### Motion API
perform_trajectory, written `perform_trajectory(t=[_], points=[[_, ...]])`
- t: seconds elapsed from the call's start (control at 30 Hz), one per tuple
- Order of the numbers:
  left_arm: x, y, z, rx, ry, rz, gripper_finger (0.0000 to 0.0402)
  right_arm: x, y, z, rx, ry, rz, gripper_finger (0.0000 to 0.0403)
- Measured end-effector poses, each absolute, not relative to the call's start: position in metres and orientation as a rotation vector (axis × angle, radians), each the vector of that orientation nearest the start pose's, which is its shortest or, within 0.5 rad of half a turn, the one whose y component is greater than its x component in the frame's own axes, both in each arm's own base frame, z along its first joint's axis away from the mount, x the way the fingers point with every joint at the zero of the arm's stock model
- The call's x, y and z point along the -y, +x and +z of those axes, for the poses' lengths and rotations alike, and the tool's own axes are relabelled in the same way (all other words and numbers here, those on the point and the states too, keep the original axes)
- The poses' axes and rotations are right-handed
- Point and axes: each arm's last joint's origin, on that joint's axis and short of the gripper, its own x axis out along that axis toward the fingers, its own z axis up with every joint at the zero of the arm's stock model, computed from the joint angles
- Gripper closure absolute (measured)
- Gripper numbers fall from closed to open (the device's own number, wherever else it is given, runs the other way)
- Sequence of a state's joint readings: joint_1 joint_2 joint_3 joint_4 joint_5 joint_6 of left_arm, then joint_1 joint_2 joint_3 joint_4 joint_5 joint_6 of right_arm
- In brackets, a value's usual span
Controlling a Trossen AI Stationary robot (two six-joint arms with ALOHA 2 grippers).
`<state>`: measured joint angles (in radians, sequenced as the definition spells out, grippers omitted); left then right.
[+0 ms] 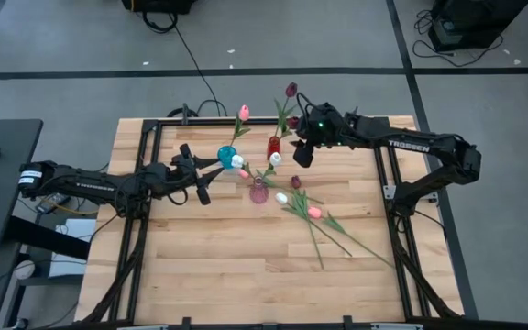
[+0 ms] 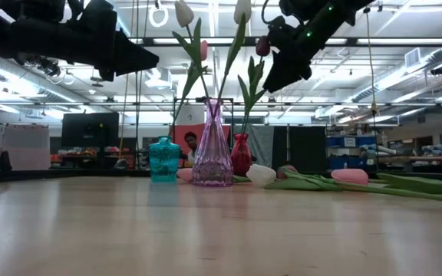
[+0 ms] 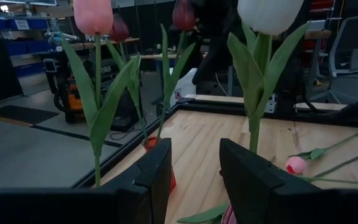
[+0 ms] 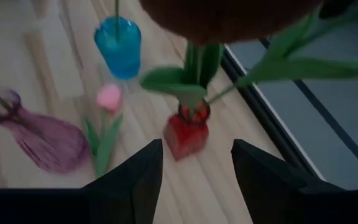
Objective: Sort flowers into vase by color
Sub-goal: Put the bottom pink tulip into the blue vase
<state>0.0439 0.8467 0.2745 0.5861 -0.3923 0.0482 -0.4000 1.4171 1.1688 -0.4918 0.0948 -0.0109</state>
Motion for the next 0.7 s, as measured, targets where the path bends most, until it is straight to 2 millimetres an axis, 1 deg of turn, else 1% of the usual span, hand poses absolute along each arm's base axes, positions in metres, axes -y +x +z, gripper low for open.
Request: perform_trajectory(t=[0.13, 0.23, 0.3, 0.4, 0.53, 0.6, 0.7], points=[[-0.019, 0.177, 0.219, -0.007, 0.043, 0.436, 0.0259, 0.11, 0.269, 0.301, -0.799, 0.096, -0.484, 0.0199], [-0.019, 0.177, 0.219, -0.006, 0.042, 0.436, 0.0259, 0.099, 0.257, 0.307, -0.83, 0.108, -0.494, 0.02], [-0.019, 0.177, 0.219, -0.006, 0.041, 0.436, 0.0259, 0.09, 0.248, 0.312, -0.811, 0.105, -0.515, 0.02], [-0.019, 0.177, 0.219, -0.006, 0.039, 0.436, 0.0259, 0.075, 0.231, 0.309, -0.796, 0.114, -0.538, 0.02], [-0.019, 0.177, 0.219, 0.0, 0.02, 0.436, 0.0259, 0.056, 0.213, 0.293, -0.766, 0.215, -0.541, 0.02], [-0.019, 0.177, 0.22, 0.002, 0.019, 0.436, 0.0259, 0.047, 0.208, 0.277, -0.787, 0.275, -0.537, 0.02], [-0.019, 0.177, 0.22, 0.003, 0.014, 0.436, 0.026, 0.032, 0.206, 0.248, -0.871, 0.357, -0.513, 0.02]])
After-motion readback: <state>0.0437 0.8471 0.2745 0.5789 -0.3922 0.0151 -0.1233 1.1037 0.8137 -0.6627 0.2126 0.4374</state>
